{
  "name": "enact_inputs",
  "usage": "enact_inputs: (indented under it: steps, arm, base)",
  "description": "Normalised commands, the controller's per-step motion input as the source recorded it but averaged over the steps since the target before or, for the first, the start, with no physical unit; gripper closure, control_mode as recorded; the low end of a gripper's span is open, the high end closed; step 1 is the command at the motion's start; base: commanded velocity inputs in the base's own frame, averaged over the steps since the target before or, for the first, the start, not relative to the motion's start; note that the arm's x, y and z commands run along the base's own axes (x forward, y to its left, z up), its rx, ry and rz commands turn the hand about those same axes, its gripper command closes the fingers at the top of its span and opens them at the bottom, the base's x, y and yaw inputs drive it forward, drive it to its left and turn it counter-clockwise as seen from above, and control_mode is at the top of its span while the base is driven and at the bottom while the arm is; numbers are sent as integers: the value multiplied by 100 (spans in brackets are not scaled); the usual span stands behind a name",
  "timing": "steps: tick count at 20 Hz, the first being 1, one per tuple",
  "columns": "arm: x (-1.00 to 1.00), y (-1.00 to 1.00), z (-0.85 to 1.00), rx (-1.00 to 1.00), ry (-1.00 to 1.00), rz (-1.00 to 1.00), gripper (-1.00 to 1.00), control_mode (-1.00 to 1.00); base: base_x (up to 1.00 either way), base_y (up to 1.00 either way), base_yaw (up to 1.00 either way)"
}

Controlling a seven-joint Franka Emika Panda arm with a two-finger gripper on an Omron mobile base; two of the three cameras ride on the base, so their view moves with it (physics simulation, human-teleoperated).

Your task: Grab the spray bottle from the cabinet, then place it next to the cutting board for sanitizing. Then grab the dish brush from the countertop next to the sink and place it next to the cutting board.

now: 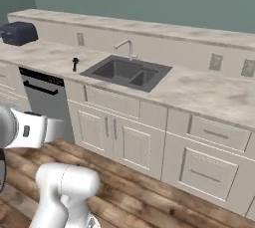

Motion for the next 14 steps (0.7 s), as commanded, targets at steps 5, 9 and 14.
enact_inputs:
  steps: [5, 9, 14]
  arm:
    - [0, 0, 0, 0, 0, 0, -100, 100]
    - [0, 0, 0, 0, 0, 0, -100, 100]
    - [0, 0, 0, 0, 0, 0, -100, 100]
  base:
    - [100, 100, 0]
    - [100, 100, 0]
    - [100, 100, 0]
